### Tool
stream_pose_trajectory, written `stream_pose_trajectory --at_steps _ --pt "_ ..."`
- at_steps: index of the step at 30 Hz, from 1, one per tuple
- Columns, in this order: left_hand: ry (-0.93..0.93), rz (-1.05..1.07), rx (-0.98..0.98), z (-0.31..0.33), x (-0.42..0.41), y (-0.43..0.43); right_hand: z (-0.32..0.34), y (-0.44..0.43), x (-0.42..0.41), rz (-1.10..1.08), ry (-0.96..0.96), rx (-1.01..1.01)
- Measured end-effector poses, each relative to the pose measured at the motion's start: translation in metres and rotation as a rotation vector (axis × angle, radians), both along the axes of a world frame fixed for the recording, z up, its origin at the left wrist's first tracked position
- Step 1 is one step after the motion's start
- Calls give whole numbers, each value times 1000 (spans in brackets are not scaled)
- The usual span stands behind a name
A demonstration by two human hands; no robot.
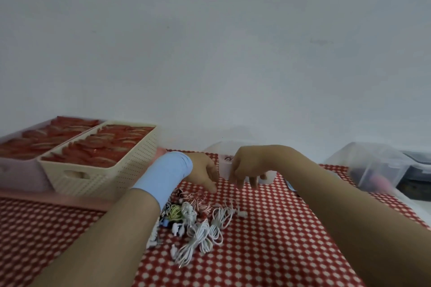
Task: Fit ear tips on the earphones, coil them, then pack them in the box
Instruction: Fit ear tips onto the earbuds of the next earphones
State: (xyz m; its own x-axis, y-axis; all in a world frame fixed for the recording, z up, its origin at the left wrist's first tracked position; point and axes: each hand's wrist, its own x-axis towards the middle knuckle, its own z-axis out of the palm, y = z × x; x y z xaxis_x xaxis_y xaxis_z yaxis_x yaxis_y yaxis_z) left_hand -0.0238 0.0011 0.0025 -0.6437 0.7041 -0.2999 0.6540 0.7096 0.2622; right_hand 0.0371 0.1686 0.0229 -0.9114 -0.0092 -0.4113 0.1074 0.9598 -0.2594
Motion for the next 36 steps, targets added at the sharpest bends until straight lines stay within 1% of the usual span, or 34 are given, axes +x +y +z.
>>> stream_pose_trajectory --at_steps 2,4,6,9,10,13,15,17,19,23,27,29,31,34,36 --pt "-41 -2 -50 -6 7 -11 -6 -10 5 -5 -106 67" --pt "-58 21 -53 -14 10 -22 -16 -20 7 -18 -122 67" --pt "-40 50 1 -19 13 -31 -24 -28 7 -4 -33 80" --pt "42 100 157 -16 13 -46 -26 -42 2 15 203 96" --pt "66 111 151 -14 12 -51 -24 -47 0 20 240 71" --pt "113 160 -9 -8 4 -67 -17 -68 -9 29 265 -36" --pt "144 184 -79 -12 -4 -77 -17 -83 -18 19 268 -82" --pt "179 201 -139 -23 -11 -85 -21 -96 -26 36 232 -74" --pt "180 244 -148 -34 -16 -91 -28 -110 -32 84 187 -38" --pt "182 298 -24 -35 -15 -99 -46 -124 -47 154 196 58" --pt "175 278 136 -23 -9 -101 -49 -123 -48 143 246 12" --pt "151 276 240 -19 -8 -101 -46 -117 -44 130 267 -38" --pt "124 306 387 -18 -10 -101 -44 -110 -42 90 296 -102" --pt "60 337 605 -13 -8 -94 -34 -94 -33 -17 346 -251" --pt "10 335 697 -8 -2 -88 -25 -86 -24 -79 370 -323"
